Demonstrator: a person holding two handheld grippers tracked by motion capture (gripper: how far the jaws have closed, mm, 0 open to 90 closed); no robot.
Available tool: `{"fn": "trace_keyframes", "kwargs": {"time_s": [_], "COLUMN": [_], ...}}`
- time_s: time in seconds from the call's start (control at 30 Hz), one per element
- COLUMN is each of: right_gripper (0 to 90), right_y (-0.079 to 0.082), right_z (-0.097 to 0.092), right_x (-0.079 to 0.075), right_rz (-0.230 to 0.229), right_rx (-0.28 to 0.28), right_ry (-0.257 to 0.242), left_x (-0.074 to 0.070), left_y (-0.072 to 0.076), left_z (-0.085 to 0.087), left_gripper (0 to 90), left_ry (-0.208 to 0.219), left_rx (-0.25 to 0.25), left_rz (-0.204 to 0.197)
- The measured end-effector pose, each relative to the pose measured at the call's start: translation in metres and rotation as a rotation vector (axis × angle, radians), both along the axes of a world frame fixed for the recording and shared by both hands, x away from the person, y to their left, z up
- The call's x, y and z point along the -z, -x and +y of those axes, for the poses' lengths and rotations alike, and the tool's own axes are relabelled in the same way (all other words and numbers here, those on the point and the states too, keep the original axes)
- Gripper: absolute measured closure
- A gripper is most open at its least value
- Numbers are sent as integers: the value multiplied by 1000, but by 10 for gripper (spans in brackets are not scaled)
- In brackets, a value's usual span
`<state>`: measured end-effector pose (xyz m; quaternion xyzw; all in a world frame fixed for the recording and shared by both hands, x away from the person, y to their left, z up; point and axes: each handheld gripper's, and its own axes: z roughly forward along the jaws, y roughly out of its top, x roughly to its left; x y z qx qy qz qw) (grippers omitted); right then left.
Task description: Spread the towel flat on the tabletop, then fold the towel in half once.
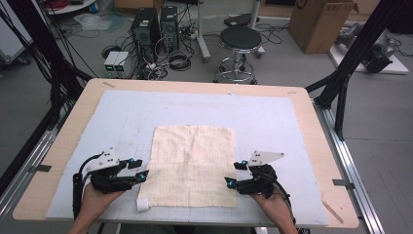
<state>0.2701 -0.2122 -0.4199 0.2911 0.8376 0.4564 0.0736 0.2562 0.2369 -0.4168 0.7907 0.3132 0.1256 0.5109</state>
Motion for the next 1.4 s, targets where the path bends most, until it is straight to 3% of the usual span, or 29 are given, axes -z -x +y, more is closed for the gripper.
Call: {"fn": "trace_keyframes", "kwargs": {"time_s": [0.23, 0.47, 1.4], "right_gripper": [266, 235, 220], "right_y": [-9, -12, -11], "right_z": [-7, -11, -1], "right_x": [-8, -11, -7], "right_rz": [-15, -22, -17], "right_rx": [57, 69, 39], "right_ry": [-6, -10, 29], "left_x": [-1, -2, -2], "left_y": [-1, -2, -5], "left_z": [6, 6, 2], "left_gripper": [458, 437, 405], "left_ry": [15, 16, -4], "left_rx": [-27, -31, -22], "left_rz": [-2, -6, 0]}}
